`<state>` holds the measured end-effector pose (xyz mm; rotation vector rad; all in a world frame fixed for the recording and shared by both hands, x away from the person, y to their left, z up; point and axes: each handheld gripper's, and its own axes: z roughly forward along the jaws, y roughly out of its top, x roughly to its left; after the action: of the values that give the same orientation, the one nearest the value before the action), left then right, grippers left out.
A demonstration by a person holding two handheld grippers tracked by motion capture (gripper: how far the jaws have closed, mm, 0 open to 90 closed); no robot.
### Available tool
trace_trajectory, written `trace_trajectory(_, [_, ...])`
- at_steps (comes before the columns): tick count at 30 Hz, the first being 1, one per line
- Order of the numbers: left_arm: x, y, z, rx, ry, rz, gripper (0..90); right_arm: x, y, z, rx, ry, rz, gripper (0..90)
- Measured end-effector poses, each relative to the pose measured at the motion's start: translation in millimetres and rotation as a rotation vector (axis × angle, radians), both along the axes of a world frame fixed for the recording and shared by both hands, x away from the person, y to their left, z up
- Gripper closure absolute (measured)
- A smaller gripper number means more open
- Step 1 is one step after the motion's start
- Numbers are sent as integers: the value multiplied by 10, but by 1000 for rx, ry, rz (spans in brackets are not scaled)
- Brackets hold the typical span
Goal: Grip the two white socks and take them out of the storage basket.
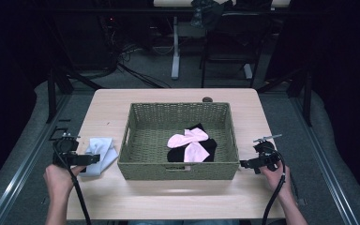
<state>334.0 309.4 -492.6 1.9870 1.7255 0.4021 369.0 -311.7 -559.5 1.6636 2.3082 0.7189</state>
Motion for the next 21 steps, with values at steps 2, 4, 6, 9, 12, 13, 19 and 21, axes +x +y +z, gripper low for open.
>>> trace_trajectory(2, [-112,-25,-9,5,-24,-1,30,0,3,-5,-1,-1,0,58])
trace_trajectory(4, [-211,-45,-38,9,-36,1,22,-1,1,-2,-2,2,6,58])
trace_trajectory(6, [-292,-50,-101,14,-39,7,14,-2,7,0,-4,2,6,58])
trace_trajectory(9, [-391,-43,-231,27,-37,28,4,1,2,11,-16,14,20,58])
trace_trajectory(12, [-478,-32,-364,14,-39,49,2,-1,6,4,-11,11,15,58])
trace_trajectory(13, [-504,-35,-401,13,-39,49,2,-4,10,1,-9,6,9,58])
trace_trajectory(19, [-622,-129,-551,46,-85,61,1,-6,15,-2,-11,6,9,58])
trace_trajectory(21, [-629,-144,-570,53,-82,52,1,-7,17,-1,-13,4,10,58])
